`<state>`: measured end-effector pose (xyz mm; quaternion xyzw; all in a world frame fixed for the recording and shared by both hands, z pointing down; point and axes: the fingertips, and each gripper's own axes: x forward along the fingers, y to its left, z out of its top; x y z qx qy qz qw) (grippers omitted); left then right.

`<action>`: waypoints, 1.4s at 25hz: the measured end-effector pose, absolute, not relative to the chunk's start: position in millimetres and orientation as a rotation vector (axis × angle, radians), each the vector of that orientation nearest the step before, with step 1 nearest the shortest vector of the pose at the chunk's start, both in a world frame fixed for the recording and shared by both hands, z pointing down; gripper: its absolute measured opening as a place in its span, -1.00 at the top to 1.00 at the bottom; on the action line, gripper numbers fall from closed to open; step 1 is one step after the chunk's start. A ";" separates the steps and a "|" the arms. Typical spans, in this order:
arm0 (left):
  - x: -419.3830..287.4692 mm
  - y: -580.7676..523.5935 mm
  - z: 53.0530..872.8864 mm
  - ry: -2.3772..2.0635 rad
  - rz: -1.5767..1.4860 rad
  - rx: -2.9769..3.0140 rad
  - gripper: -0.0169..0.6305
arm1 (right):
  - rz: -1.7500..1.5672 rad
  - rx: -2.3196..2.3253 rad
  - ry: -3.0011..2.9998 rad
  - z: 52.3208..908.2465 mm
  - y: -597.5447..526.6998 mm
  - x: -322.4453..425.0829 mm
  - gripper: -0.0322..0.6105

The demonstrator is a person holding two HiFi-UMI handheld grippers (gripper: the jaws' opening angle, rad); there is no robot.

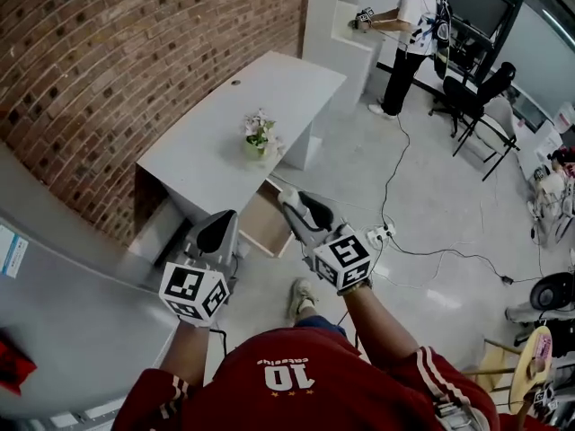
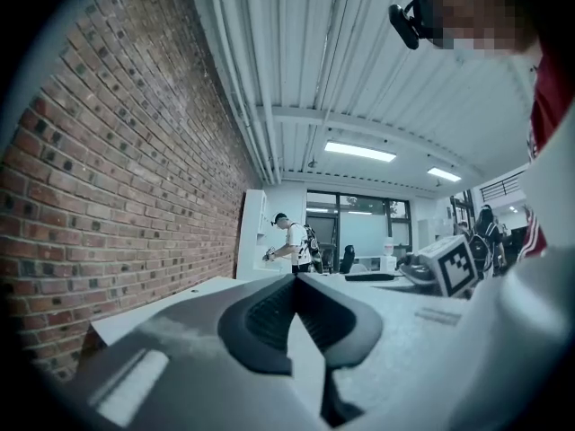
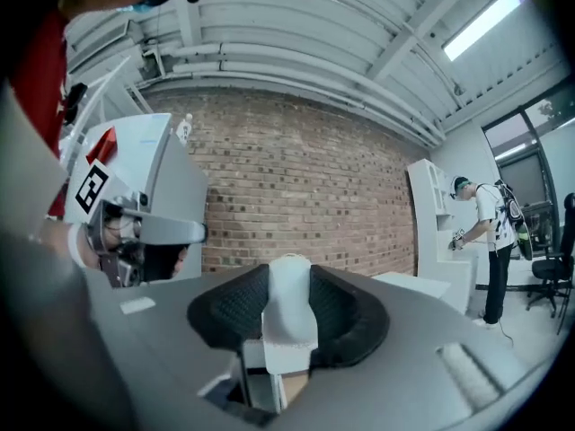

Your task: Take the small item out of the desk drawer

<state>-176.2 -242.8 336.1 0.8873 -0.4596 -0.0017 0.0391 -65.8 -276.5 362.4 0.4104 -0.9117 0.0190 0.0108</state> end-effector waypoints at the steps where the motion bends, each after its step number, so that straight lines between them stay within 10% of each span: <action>1: -177.1 -237.3 334.7 -1.409 -0.017 2.716 0.94 | 0.061 1.287 -2.870 354.8 -264.7 -66.3 0.45; 35: -140.7 -175.8 311.4 -1.324 -0.139 2.790 0.94 | 0.001 1.500 -3.009 285.8 -149.7 -46.4 0.46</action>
